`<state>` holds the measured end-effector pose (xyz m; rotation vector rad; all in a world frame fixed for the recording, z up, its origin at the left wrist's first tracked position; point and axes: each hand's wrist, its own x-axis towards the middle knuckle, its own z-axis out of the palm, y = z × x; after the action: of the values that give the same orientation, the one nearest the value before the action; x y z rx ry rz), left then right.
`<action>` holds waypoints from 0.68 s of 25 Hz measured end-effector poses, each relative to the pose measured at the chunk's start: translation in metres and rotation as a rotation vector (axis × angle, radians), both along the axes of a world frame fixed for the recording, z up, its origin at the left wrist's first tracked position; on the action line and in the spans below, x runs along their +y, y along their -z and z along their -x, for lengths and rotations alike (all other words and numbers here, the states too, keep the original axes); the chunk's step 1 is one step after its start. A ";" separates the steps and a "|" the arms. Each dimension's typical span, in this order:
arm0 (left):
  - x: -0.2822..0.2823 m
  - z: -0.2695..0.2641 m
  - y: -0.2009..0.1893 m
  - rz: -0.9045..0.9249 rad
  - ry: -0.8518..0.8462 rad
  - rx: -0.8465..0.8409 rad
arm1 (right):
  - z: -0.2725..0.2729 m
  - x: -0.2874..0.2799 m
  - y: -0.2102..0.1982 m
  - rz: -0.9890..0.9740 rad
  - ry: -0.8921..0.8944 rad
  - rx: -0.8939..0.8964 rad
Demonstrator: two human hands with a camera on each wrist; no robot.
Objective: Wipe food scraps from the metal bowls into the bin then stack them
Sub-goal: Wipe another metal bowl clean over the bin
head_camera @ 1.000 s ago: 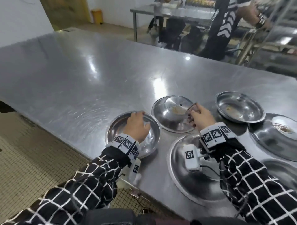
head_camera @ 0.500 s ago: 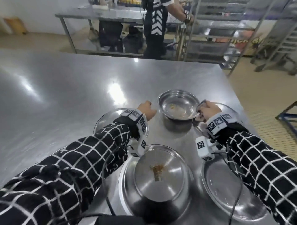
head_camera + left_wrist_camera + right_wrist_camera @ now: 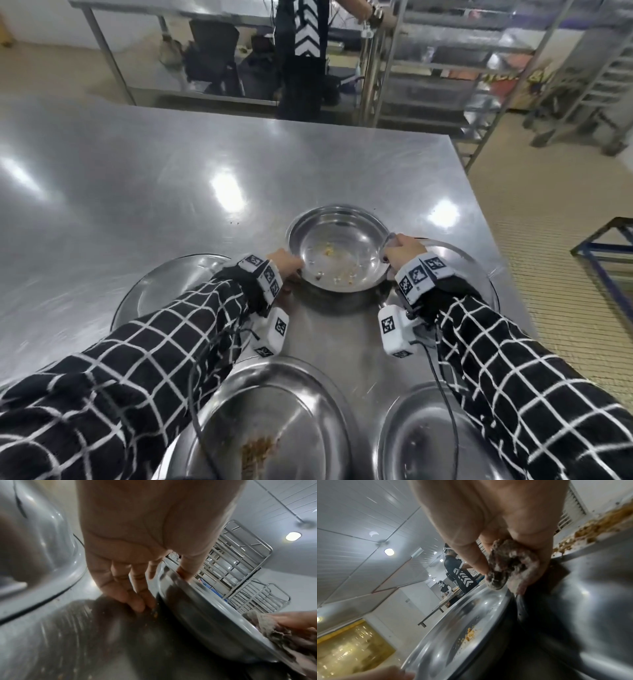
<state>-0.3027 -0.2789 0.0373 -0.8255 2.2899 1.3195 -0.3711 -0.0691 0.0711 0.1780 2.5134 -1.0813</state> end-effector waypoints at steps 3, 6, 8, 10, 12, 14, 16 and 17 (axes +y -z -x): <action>0.000 -0.002 -0.005 -0.049 -0.059 0.095 | 0.003 -0.002 0.000 0.004 0.017 0.036; -0.001 -0.017 -0.032 -0.168 -0.110 0.176 | -0.006 -0.003 -0.008 0.139 0.110 0.105; -0.002 -0.028 -0.051 -0.237 -0.143 0.231 | -0.019 -0.003 -0.021 0.264 0.177 0.165; 0.002 -0.044 -0.071 -0.277 -0.168 0.328 | -0.042 0.001 -0.038 0.328 0.205 0.216; 0.012 -0.065 -0.091 -0.319 -0.156 0.459 | -0.066 0.007 -0.056 0.346 0.226 0.301; 0.026 -0.090 -0.110 -0.340 -0.105 0.543 | -0.096 0.018 -0.073 0.346 0.268 0.377; 0.038 -0.111 -0.121 -0.373 -0.082 0.552 | -0.127 0.033 -0.087 0.352 0.308 0.419; 0.045 -0.121 -0.125 -0.389 -0.071 0.545 | -0.148 0.041 -0.095 0.347 0.340 0.449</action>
<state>-0.1815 -0.2342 0.1621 -0.4535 2.2565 2.1459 -0.2235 -0.0277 0.1661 0.2981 2.6766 -1.8531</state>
